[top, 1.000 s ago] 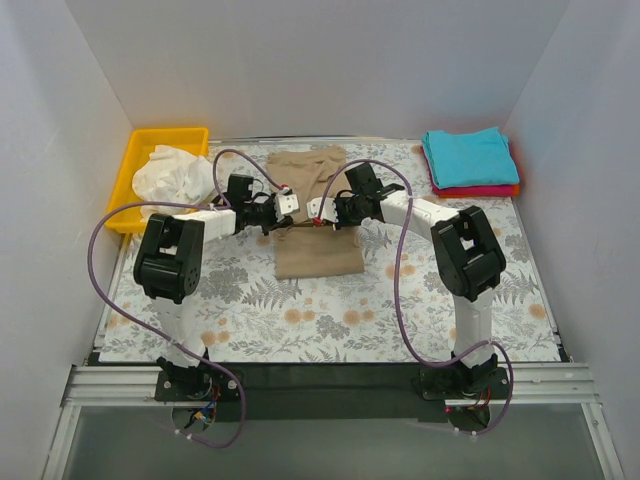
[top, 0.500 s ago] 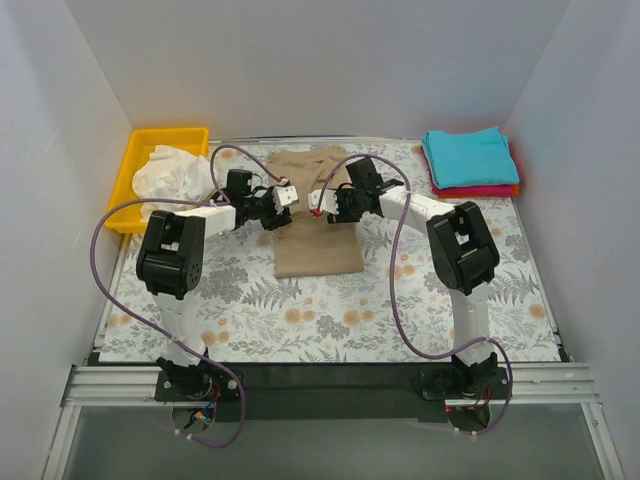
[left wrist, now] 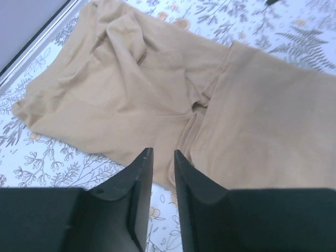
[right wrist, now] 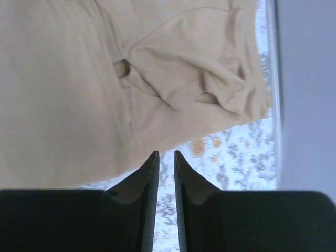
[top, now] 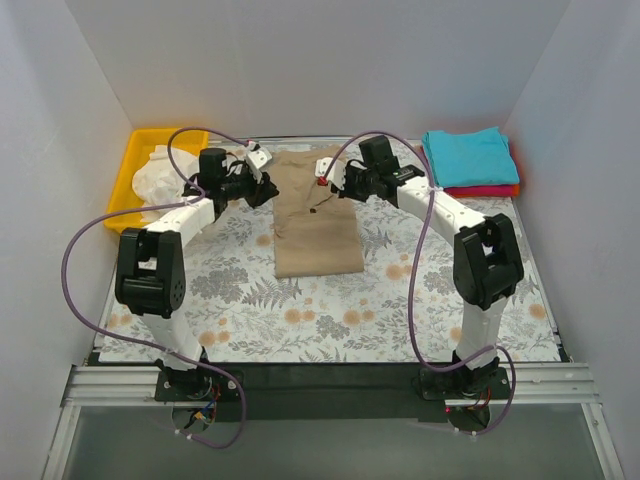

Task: Fold and stack the t-shirts
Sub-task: Fold the tshirt

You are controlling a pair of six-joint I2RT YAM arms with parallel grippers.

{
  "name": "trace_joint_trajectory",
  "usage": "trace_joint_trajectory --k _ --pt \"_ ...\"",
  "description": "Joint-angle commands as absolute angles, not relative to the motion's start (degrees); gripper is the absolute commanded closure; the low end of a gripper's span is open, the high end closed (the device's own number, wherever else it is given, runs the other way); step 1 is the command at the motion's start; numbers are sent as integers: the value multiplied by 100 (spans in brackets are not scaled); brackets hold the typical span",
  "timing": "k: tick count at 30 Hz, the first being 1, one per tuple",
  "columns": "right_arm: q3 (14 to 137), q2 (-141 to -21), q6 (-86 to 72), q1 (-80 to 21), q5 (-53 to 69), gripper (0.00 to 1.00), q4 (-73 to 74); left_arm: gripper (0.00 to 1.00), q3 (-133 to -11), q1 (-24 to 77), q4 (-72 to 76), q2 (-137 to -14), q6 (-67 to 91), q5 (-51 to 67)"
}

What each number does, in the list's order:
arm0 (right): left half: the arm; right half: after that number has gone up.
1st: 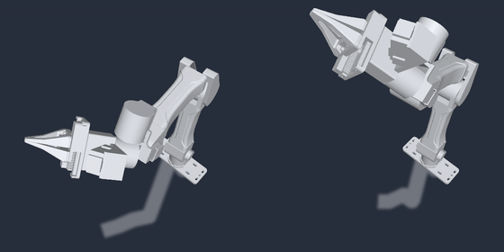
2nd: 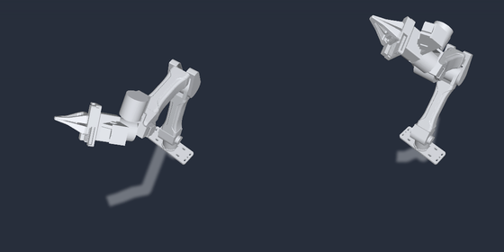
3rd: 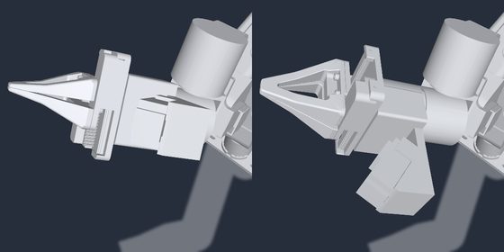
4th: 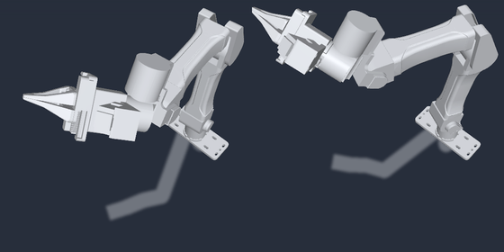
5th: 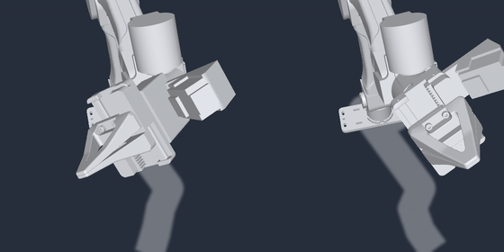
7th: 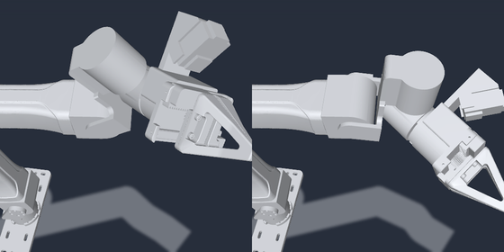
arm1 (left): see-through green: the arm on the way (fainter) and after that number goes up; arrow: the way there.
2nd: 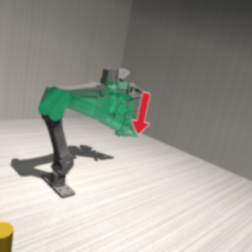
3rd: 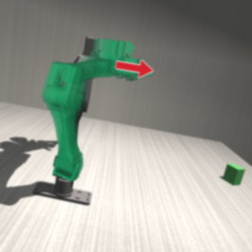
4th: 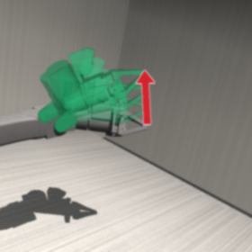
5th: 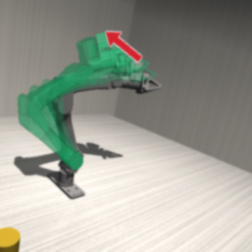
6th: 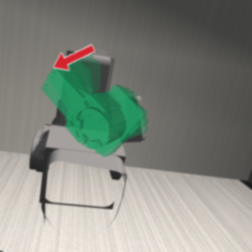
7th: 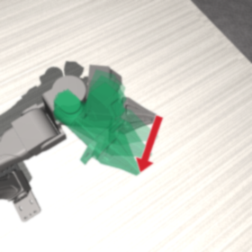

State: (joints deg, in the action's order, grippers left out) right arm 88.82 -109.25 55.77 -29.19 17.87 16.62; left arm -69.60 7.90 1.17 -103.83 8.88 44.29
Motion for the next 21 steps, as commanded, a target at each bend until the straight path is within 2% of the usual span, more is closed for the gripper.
trace_joint_trajectory --k 1,2,5,10,21 --pt "9262 -11118 4563 -2821 2205 81 2354 81 -6873 817 -358 -10142 1660 4702" --pt "9325 -11179 4388 -2813 2363 81 2425 85 -6856 817 -413 -10186 1905 4737" --pt "9640 -11600 3808 -2725 2784 82 2925 92 -6707 817 -571 -10327 2178 5096" --pt "9984 -12172 3376 -2558 3181 82 3067 97 -6741 817 -492 -10757 2767 5124" --pt "10503 -13174 3146 -2303 3200 84 3120 97 -7426 668 -273 -11909 2891 4245"
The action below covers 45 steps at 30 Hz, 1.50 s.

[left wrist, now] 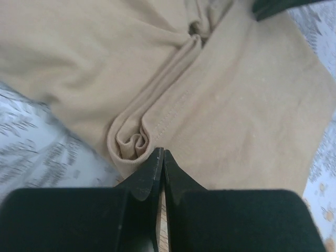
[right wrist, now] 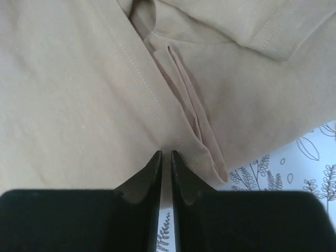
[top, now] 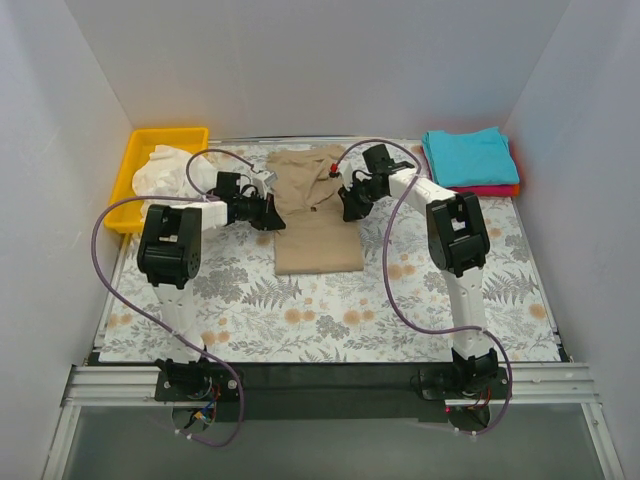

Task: Fold and stack the t-shirts
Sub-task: Fold the tshirt

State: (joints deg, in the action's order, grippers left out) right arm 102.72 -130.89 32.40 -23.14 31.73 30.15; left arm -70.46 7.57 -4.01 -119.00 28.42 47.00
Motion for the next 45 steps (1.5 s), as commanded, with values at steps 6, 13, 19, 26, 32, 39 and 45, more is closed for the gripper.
trace_joint_trajectory --k 6,13,19,26,32,39,45 --pt "10442 -12624 3138 -2285 3216 76 3155 76 -7831 519 -334 -11664 2962 4631" --pt "9521 -11173 3629 -2381 3129 51 3305 64 -6726 475 -597 -10136 2114 5071" --pt "7122 -9731 5088 -3057 2419 53 3095 44 -4690 746 -1098 -8362 -6 4905" --pt "5221 -8894 5721 -3954 1276 53 1618 44 -2982 1677 -502 -7243 -1740 4193" --pt "4984 -8912 5906 -4069 905 53 985 44 -2760 1837 200 -7294 -1740 3947" --pt "4983 -9061 6108 -4069 932 55 844 44 -2918 1846 570 -7830 -1793 3938" --pt "5019 -9536 6187 -4061 958 67 756 50 -3198 1837 861 -8708 -1846 3516"
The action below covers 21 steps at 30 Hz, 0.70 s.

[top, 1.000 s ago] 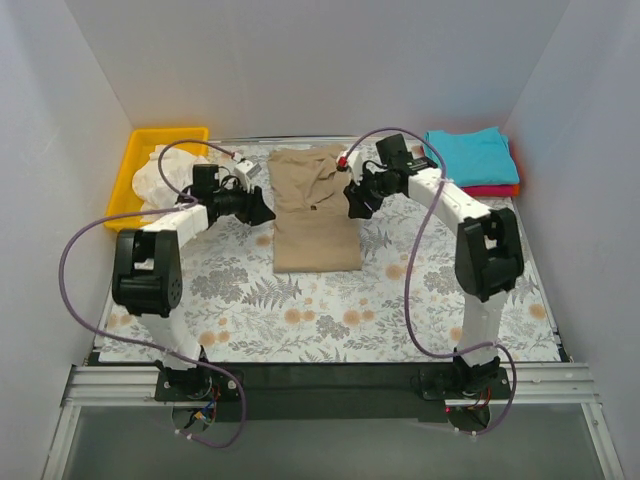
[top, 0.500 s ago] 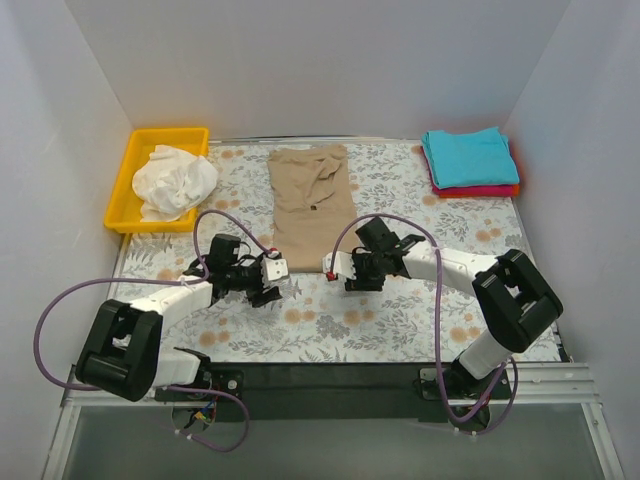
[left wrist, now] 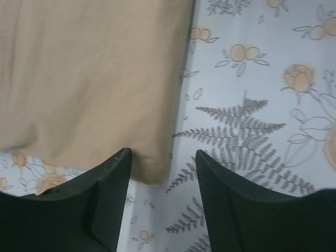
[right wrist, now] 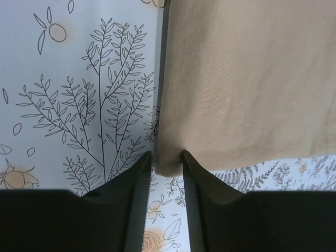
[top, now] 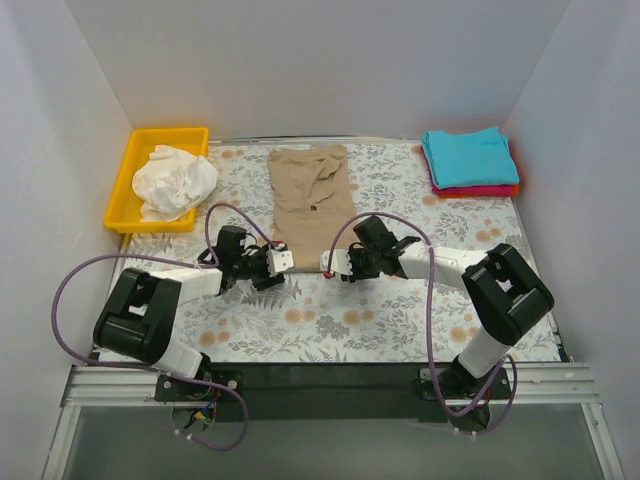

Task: Fold and stack the t-shirts
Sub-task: Fold the tshirt

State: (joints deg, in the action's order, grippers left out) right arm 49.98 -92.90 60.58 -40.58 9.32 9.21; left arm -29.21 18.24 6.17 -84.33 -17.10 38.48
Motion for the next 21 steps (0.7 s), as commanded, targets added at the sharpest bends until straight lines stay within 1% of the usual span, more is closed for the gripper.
trace_joint_trajectory --k 1,3,4,5,6,7,8,9,10,11,14,21 --pt "5010 -9580 6196 -4061 958 69 747 52 -3251 1846 818 -8780 -1846 3481" --pt "4966 -9685 6214 -4061 1002 73 747 59 -3278 1846 704 -8868 -1942 3428" --pt "4931 -9712 6196 -4061 1028 78 738 62 -3261 1846 642 -8886 -2021 3454" --pt "4939 -9782 6179 -4061 1046 82 738 67 -3252 1846 589 -8894 -2082 3506" --pt "4939 -9817 6161 -4061 1037 85 738 75 -3243 1846 476 -8895 -2153 3542" --pt "4966 -9835 6109 -4061 1028 95 738 79 -3234 1846 388 -8860 -2162 3577" --pt "4992 -9818 6056 -4052 1002 99 747 84 -3260 1846 282 -8781 -2180 3664" --pt "5010 -9783 6012 -4060 1002 99 764 88 -3269 1854 55 -8711 -2180 3717" --pt "5045 -9721 5968 -4061 1037 99 834 97 -3287 1854 -104 -8640 -2180 3753" --pt "5106 -9573 5924 -4061 1159 99 1009 100 -3278 1872 -271 -8544 -2188 3814" --pt "5264 -9239 5714 -4122 1370 99 1553 100 -3234 1968 -851 -8009 -2215 4016" --pt "5248 -8298 4976 -4464 1784 99 2555 100 -3147 2162 -2704 -6682 -2233 4596"
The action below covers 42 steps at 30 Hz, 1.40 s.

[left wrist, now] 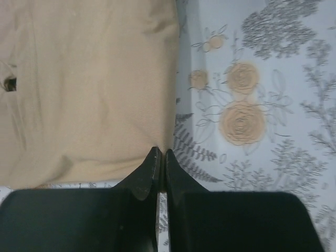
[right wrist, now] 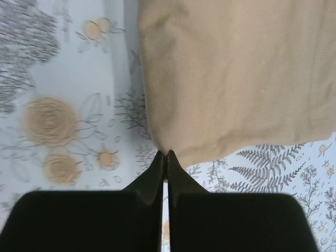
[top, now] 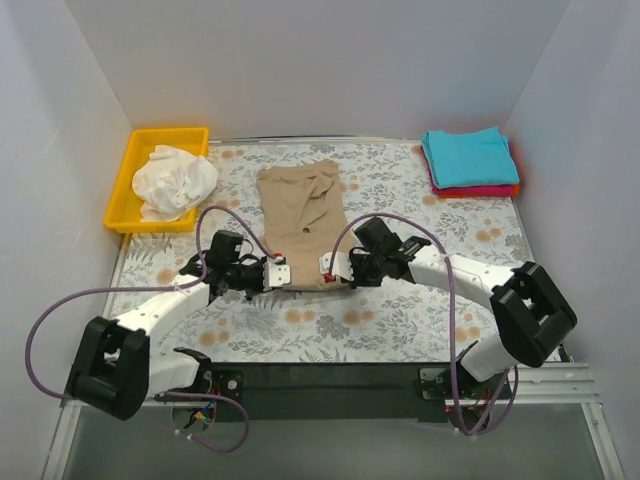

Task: Fold and stack the t-shirts
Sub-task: Fold the tshirt

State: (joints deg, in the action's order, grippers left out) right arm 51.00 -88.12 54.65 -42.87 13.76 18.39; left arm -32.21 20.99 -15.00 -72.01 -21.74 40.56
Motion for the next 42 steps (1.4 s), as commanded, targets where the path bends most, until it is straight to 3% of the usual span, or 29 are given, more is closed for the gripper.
trace_joint_trajectory --k 1,12,18,24,32,42 --pt "5221 -8166 4896 -4526 1836 99 2671 100 -3112 2162 -2855 -6349 -2206 4727" --pt "5545 -6733 4439 -5124 1960 99 3884 100 -3611 2215 -5007 -4264 -1697 5194" --pt "6256 -6785 4438 -5063 1644 99 4008 100 -4235 2110 -4317 -4131 -238 4720" --pt "7064 -7408 4789 -4492 1722 99 4008 100 -4561 1846 -3570 -4587 246 4720" --pt "8024 -8454 5159 -3877 2003 99 3973 100 -5122 414 -2804 -6210 396 5378" --pt "9368 -9781 5581 -3402 2144 99 3911 100 -5940 193 -2250 -7601 290 5643"
